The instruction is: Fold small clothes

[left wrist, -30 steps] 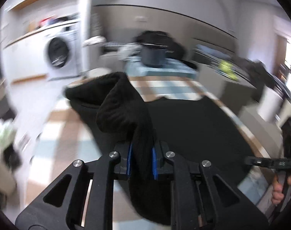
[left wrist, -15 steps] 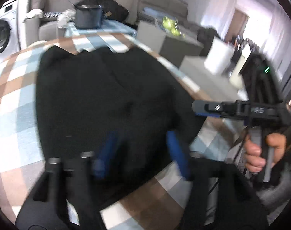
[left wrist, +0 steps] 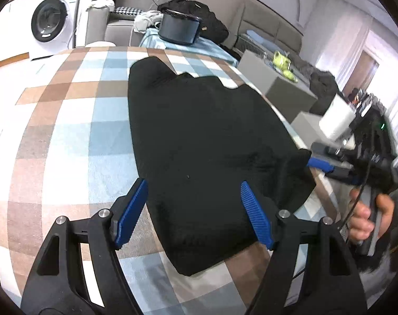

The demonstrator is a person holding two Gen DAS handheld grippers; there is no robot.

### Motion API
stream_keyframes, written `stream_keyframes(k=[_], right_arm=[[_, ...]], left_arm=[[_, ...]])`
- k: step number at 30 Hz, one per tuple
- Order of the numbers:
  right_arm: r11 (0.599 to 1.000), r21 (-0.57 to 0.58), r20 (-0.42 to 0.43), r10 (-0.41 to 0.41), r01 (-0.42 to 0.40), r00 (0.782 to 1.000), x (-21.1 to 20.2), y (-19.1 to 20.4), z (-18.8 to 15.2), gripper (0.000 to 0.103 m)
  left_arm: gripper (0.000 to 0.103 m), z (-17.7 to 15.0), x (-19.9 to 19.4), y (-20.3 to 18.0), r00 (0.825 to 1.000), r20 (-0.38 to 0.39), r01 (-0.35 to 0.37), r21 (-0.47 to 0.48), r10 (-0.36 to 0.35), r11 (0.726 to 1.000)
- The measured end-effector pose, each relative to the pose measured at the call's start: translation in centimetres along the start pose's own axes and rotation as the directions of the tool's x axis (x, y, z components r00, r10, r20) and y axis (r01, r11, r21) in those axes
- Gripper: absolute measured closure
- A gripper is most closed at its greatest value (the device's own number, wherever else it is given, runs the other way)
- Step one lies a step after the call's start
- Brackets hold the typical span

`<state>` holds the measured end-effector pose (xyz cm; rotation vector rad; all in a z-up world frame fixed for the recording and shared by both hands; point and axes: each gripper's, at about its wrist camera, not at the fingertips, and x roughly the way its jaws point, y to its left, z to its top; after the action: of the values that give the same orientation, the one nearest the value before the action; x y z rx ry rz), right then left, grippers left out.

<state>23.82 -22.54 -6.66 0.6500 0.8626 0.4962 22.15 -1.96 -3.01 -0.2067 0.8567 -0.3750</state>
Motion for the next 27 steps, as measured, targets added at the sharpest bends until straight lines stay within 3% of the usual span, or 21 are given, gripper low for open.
stream_keyframes(k=[7, 12, 14, 21, 25, 27], right_arm=[[0.997, -0.069, 0.007, 0.027, -0.026, 1.0, -0.3, 2.3, 0.0, 0.049], [0.992, -0.113, -0.036, 0.051, -0.054, 0.998, 1.8, 3.7, 0.2, 0.049], [0.992, -0.113, -0.096, 0.04, -0.051, 0.995, 3.1, 3.5, 0.2, 0.049], [0.985, -0.163, -0.257, -0.103, 0.062, 0.961, 3.5, 0.5, -2.7, 0.049], [0.984, -0.175, -0.236, -0.083, 0.042, 0.968, 2.3, 0.4, -3.0, 0.049], [0.981, -0.193, -0.196, -0.053, 0.015, 0.979, 1.2, 1.0, -2.6, 0.049]], left_arm=[[0.032, -1.9, 3.5, -4.7, 0.992, -0.123, 0.031, 0.204, -0.006, 0.979], [0.032, -2.8, 4.4, -6.2, 0.986, -0.163, 0.028, 0.257, 0.015, 0.966], [0.032, -2.9, 4.4, -6.6, 0.987, -0.161, 0.025, 0.266, 0.019, 0.964], [0.032, -1.9, 2.7, -4.4, 0.993, -0.112, 0.05, 0.152, -0.033, 0.987], [0.032, -0.8, 3.0, -2.9, 0.996, -0.087, 0.03, 0.056, -0.025, 0.998], [0.032, -0.6, 3.6, -2.8, 0.995, -0.099, 0.013, 0.053, -0.008, 0.999]])
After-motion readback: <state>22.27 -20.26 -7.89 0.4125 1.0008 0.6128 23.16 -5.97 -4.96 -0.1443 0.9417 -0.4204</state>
